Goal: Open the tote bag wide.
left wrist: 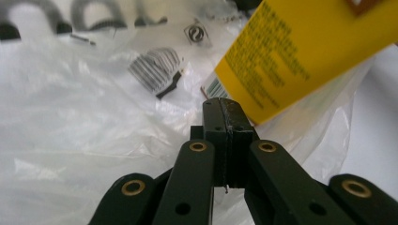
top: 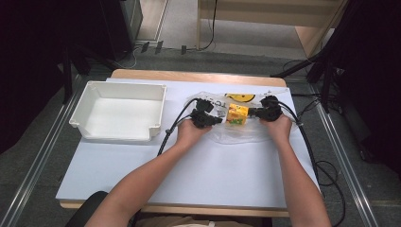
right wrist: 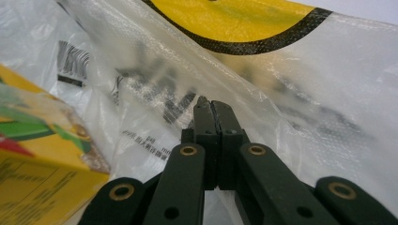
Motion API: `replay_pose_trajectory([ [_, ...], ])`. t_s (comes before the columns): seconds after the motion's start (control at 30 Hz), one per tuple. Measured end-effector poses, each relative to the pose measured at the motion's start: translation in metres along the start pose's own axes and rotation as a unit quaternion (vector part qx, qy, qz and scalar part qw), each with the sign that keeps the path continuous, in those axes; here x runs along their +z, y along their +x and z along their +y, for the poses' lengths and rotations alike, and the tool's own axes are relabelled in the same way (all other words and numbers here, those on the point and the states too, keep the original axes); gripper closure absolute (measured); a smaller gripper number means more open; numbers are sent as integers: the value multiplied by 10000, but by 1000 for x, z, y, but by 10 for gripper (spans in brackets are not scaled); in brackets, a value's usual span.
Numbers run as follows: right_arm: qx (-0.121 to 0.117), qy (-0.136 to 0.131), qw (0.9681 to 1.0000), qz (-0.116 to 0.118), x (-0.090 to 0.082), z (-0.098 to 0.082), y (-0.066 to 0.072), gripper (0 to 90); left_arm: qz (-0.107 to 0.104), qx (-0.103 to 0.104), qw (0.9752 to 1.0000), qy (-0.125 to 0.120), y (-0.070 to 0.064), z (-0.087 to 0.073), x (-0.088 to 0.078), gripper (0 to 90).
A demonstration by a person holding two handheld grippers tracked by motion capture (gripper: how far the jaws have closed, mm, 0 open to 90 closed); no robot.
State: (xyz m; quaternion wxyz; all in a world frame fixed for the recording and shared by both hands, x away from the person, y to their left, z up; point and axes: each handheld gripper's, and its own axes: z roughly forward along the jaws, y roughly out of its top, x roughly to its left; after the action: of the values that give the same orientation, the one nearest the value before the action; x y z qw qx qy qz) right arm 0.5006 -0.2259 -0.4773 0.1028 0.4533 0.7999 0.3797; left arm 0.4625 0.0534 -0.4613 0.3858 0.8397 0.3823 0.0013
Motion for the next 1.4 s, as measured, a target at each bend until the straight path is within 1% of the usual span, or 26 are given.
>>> replay_pose_trajectory([
  [0.17, 53, -12, 10000, -67, 5, 1, -2, 900, 7, 14, 10000, -2, 0, -12, 1, 900],
  [0.23, 116, -54, 9999, -87, 6, 1, -2, 900, 11, 66, 10000, -15, -1, -15, 0, 900],
  [0.3, 87, -104, 9998, -119, 8, 2, -3, 900, 13, 160, 9999, 25, -3, -18, -1, 900],
  [0.37, 75, -116, 9998, -145, 9, 3, -4, 900, 26, 193, 9998, 38, -4, -20, -2, 900],
  [0.4, 59, -128, 9998, -174, 10, 4, -4, 900, 17, 221, 9997, 72, -4, -22, -3, 900],
  [0.5, 95, -161, 9996, -207, 13, 6, -6, 900, -19, 223, 9997, 57, -5, -25, -5, 900],
  [0.63, 147, -128, 9993, -313, 15, 10, -8, 900, -51, 326, 9994, 97, -8, -31, -9, 900],
  [0.7, 214, -132, 9991, -330, 15, 11, -9, 900, -100, 302, 9995, 82, -8, -34, -11, 900],
  [0.8, 298, -168, 9987, -373, 16, 12, -10, 900, -122, 334, 9993, 99, -11, -37, -13, 900],
  [0.97, 348, -114, 9985, -409, 18, 15, -9, 900, -170, 482, 9985, 203, -16, -42, -18, 900],
  [1.03, 313, -73, 9986, -416, 18, 16, -10, 900, -183, 523, 9982, 249, -18, -44, -20, 900],
  [1.13, 354, -66, 9984, -443, 18, 17, -9, 900, -229, 566, 9978, 271, -20, -48, -22, 900],
  [1.17, 364, -74, 9983, -454, 18, 17, -10, 900, -241, 549, 9978, 268, -21, -48, -23, 900],
  [1.2, 360, -81, 9982, -469, 18, 17, -10, 900, -255, 581, 9976, 292, -21, -49, -24, 900],
  [1.23, 333, -90, 9980, -524, 18, 17, -10, 900, -286, 565, 9976, 278, -22, -50, -24, 900],
  [1.27, 306, -99, 9979, -570, 18, 17, -10, 900, -314, 601, 9973, 289, -22, -51, -25, 900],
  [1.33, 226, -95, 9969, -749, 18, 16, -9, 900, -354, 608, 9969, 350, -22, -53, -27, 900],
  [1.4, 250, -95, 9970, -733, 18, 17, -10, 900, -339, 604, 9970, 344, -22, -53, -28, 900],
])
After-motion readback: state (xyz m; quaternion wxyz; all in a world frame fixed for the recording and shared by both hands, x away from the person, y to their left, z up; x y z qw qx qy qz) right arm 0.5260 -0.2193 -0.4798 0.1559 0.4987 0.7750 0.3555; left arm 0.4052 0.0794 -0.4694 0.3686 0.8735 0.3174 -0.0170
